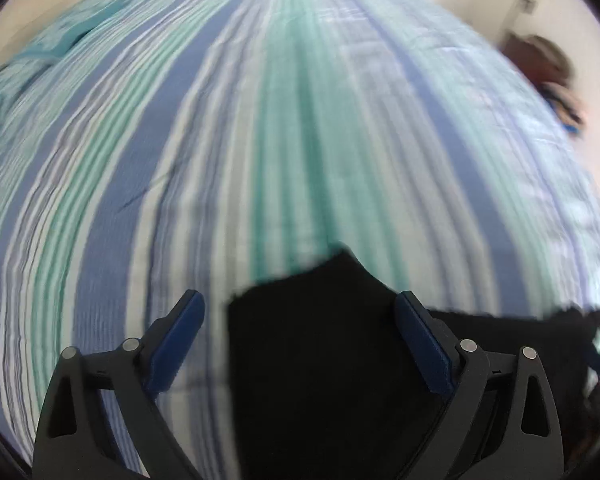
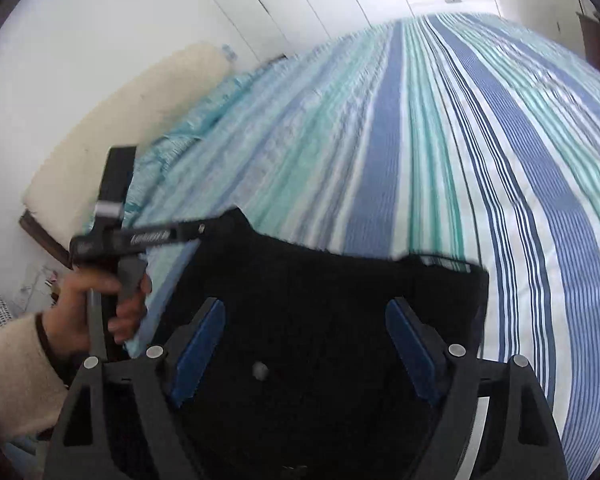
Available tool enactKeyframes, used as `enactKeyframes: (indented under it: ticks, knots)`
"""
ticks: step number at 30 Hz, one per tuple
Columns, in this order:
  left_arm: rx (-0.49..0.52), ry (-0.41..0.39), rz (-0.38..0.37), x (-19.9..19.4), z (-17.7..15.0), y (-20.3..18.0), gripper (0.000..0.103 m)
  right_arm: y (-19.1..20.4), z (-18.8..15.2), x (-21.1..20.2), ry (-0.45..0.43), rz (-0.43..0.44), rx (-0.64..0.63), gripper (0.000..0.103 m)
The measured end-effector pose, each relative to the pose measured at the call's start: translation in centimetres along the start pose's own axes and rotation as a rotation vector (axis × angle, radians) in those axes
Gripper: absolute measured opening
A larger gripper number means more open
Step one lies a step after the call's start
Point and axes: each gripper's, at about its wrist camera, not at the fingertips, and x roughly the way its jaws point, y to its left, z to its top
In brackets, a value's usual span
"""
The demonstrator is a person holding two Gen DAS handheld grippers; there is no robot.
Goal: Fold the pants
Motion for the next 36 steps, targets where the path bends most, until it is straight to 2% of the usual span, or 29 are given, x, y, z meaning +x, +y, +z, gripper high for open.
enactKeyframes:
  ticks: [2,4,7,11,14,16,19,20,22,24,25,27,31,34,36]
  knots:
    - [-0.124,0.022,-0.072,1.0,0.1,1.7,0.099,-0.4,-0.9,0.6,0.004,-0.002,-0.008,0.083]
    - [-0.153,0.013,-0.072,0.6,0.2,2.1,0.099,0.1,-1.6,0.6,0.0,-0.023,-0.042,0.083]
    - [-0.116,-0.059,-0.035,-2.6,-0.2,1.7,0.097,0.6,-2.0,0.2,0.001,-0.04,-0.079,0.083]
    - [-0.072,-0.123,-0.114,-7.9,-2.8,1.3,0.098,0.9,-2.5,-2.6,-0.043,-0.064,-0.068,0.083]
    - [0.02,-0.117,-0.154,-10.7,-6.7,-0.1,0.098,2.0,-3.7,-5.5,-0.043,-0.063,-0.087,0.088]
    - [0.086,-0.104,-0.167,-11.5,-9.7,-1.2,0.098,2.9,-5.4,-6.3,0.004,-0.047,-0.11,0.088]
    - [0.156,-0.03,-0.139,-10.8,-13.9,-2.5,0.098,3.7,-8.9,-6.0,0.096,-0.06,-0.134,0.088]
    - [0.164,-0.006,-0.114,-10.5,-15.1,-2.6,0.098,3.5,-9.8,-5.6,0.127,-0.093,-0.128,0.088]
    - [0.15,-0.01,-0.109,-11.3,-16.7,-2.1,0.098,2.8,-11.0,-5.7,0.155,-0.156,-0.086,0.088]
    - [0.123,-0.056,-0.135,-13.1,-17.9,-0.8,0.098,2.2,-11.4,-7.5,0.118,-0.194,-0.044,0.088]
    - [0.104,-0.075,-0.144,-13.6,-18.0,0.1,0.098,2.0,-11.5,-8.3,0.096,-0.203,-0.036,0.088]
    - [0.045,-0.089,-0.168,-13.5,-17.2,1.7,0.099,1.0,-11.6,-9.5,0.055,-0.197,0.003,0.095]
    - [-0.096,-0.028,-0.269,-9.8,-15.4,5.4,0.099,-2.3,-10.3,-9.1,0.006,-0.119,0.079,0.098]
    - [-0.076,0.025,-0.304,-7.1,-15.4,5.3,0.099,-4.8,-8.8,-5.8,0.085,-0.097,0.122,0.099]
    - [-0.016,0.011,-0.274,-6.8,-15.6,4.0,0.099,-6.0,-8.6,-3.9,0.123,-0.053,0.147,0.099]
